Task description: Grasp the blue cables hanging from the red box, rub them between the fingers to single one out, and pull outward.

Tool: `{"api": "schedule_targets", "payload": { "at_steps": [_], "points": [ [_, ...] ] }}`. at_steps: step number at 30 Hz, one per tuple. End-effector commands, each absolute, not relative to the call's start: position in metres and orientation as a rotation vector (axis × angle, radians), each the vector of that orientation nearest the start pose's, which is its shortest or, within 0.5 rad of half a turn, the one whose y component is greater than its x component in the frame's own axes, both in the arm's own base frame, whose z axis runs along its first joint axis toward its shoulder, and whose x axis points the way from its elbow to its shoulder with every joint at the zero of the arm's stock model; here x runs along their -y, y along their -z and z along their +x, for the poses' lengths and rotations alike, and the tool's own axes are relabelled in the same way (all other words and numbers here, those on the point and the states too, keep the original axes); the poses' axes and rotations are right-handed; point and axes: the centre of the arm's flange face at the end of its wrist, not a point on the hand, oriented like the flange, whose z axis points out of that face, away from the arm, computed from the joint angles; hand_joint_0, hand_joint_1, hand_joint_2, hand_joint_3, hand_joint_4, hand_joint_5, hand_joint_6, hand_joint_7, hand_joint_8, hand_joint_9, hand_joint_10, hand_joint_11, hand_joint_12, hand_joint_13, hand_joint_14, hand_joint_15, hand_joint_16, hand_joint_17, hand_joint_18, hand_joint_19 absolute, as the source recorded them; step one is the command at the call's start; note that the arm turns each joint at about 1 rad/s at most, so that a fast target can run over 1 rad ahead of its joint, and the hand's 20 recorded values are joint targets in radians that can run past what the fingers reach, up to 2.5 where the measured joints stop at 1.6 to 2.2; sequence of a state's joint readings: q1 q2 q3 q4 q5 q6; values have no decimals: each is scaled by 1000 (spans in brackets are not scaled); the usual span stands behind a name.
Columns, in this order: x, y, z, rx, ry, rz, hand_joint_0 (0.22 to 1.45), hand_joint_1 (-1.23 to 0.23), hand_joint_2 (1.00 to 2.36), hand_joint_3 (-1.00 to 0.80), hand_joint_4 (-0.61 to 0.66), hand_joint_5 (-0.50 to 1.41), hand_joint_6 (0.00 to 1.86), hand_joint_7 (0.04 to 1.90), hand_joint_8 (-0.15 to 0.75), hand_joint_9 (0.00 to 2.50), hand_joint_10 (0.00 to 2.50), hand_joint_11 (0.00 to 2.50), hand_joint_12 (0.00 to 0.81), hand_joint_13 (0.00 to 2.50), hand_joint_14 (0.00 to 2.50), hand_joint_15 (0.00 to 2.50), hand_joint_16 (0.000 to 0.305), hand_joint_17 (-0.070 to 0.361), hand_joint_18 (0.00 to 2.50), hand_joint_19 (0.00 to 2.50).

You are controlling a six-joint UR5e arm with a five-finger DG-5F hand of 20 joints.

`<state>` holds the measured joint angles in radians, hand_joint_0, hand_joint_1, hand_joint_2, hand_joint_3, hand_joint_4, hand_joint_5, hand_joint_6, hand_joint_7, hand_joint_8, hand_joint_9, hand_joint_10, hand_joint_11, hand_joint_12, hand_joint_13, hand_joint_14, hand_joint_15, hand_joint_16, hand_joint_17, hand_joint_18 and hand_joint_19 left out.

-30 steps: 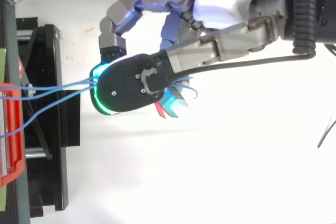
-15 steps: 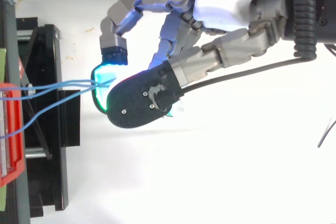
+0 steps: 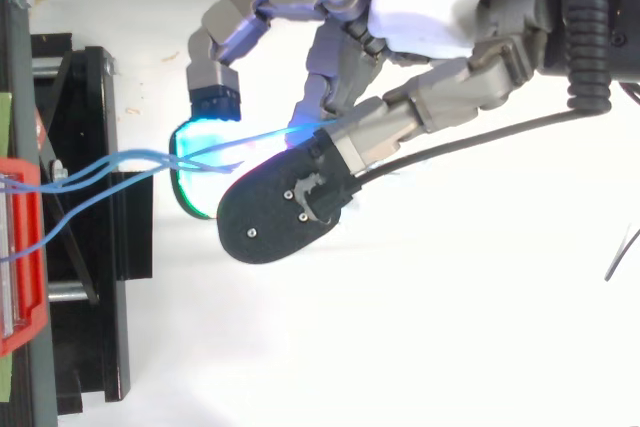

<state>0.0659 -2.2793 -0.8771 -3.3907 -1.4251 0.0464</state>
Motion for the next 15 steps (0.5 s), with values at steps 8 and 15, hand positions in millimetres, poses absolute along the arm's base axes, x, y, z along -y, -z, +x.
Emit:
{"api": "schedule_targets", "payload": {
  "at_steps": [8,15],
  "points": [
    [100,-362,745,-1328,-1018,1458,493,-542,1000,-500,47,-123,853,985,318,1394,25,1082,399,1177,28,852,59,133,957,883],
    [100,-365,744,-1332,-1014,1462,480,-547,1000,-500,60,-126,845,968,320,1371,25,1060,410,1174,27,849,61,138,956,885]
  ]
}}
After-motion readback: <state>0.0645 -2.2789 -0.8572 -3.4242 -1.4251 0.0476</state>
